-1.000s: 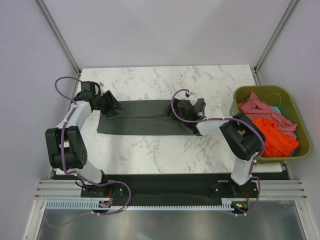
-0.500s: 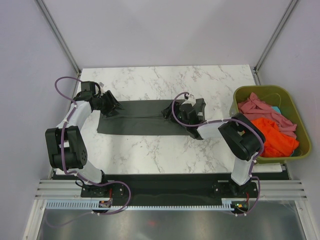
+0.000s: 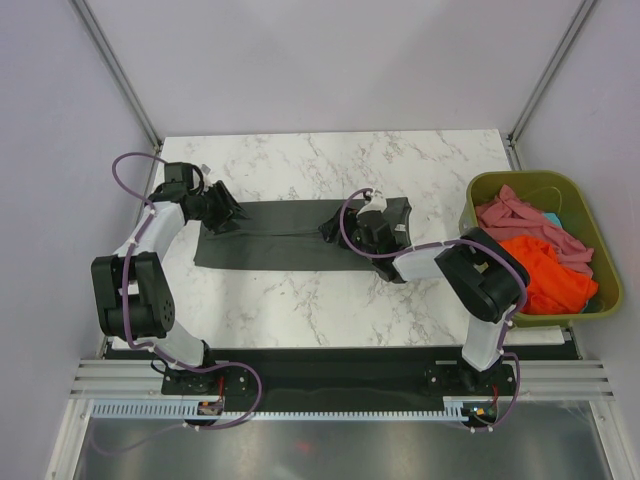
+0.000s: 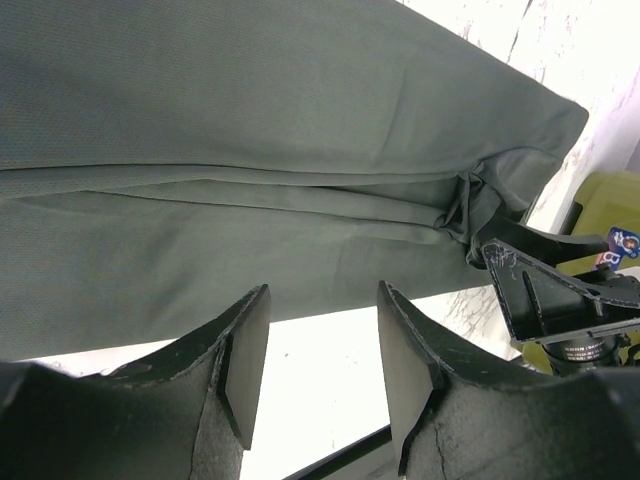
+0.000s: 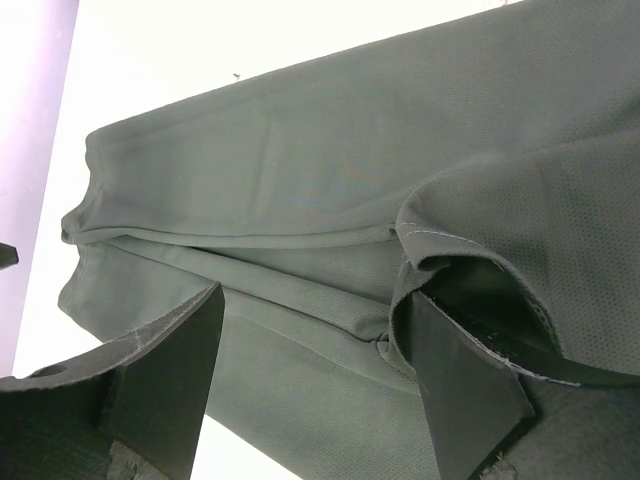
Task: Fold and stack the t-shirts
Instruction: Fold the tshirt
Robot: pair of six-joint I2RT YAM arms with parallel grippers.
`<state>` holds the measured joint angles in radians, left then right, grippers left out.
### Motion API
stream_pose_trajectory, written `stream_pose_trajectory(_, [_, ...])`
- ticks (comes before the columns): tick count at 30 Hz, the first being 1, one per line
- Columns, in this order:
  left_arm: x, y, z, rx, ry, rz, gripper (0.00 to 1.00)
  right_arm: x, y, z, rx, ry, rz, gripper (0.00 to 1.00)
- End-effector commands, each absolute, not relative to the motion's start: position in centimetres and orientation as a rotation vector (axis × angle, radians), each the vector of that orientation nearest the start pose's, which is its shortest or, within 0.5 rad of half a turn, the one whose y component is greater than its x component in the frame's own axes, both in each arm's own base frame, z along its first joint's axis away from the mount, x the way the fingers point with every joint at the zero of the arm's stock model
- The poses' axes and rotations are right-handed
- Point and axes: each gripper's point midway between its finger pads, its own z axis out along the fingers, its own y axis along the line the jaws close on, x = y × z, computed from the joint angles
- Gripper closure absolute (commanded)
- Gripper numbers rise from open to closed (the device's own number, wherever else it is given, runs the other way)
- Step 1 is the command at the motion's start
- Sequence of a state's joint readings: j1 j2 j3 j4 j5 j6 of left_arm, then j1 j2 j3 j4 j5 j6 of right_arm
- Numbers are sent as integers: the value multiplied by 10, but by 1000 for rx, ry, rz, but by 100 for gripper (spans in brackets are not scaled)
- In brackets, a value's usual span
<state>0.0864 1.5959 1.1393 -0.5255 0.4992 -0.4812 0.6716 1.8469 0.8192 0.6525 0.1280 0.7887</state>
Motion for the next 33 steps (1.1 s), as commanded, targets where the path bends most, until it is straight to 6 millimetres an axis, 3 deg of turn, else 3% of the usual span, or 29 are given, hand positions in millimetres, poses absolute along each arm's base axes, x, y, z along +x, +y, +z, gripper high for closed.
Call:
stream_pose_trajectory(1, [374,-73,136,-433,2457,-771,45,387,325,105,148,1945,874,19])
stream_pose_trajectory(8, [370,-86,141,-387,2460,-770,45,369,335,87,93,2002,845,25])
stream_pose_trajectory(11, [368,-91,141,-379,2462,-767,45,364,330,82,65,2043,785,37])
stream_pose_trajectory(14, [362,-112,141,-327,2482,-782,45,362,323,88,49,2085,714,52])
stream_pose_trajectory(16, [360,-126,142,-290,2489,-796,45,354,318,85,27,2130,688,53])
stream_pose_trajectory(19, [359,-154,145,-206,2489,-827,45,346,314,95,5,2152,679,44])
stream_pose_trajectory(20, [359,-162,146,-183,2486,-838,45,341,308,98,5,2170,664,39])
stream_pose_trajectory(24, [361,-211,157,-73,2458,-977,48,332,289,108,40,2209,605,38])
stream_pose_trajectory(26, [361,-234,151,-36,2464,-1014,48,333,273,110,96,2225,575,38])
stream_pose_trajectory(30, [363,-270,143,21,2483,-1050,48,350,234,109,206,2238,523,41])
stream_pose_trajectory(31, [359,-282,135,47,2504,-1055,48,362,216,106,256,2242,500,42])
stream_pose_trajectory(33, [363,-294,133,67,2497,-1047,47,375,203,105,292,2248,504,46])
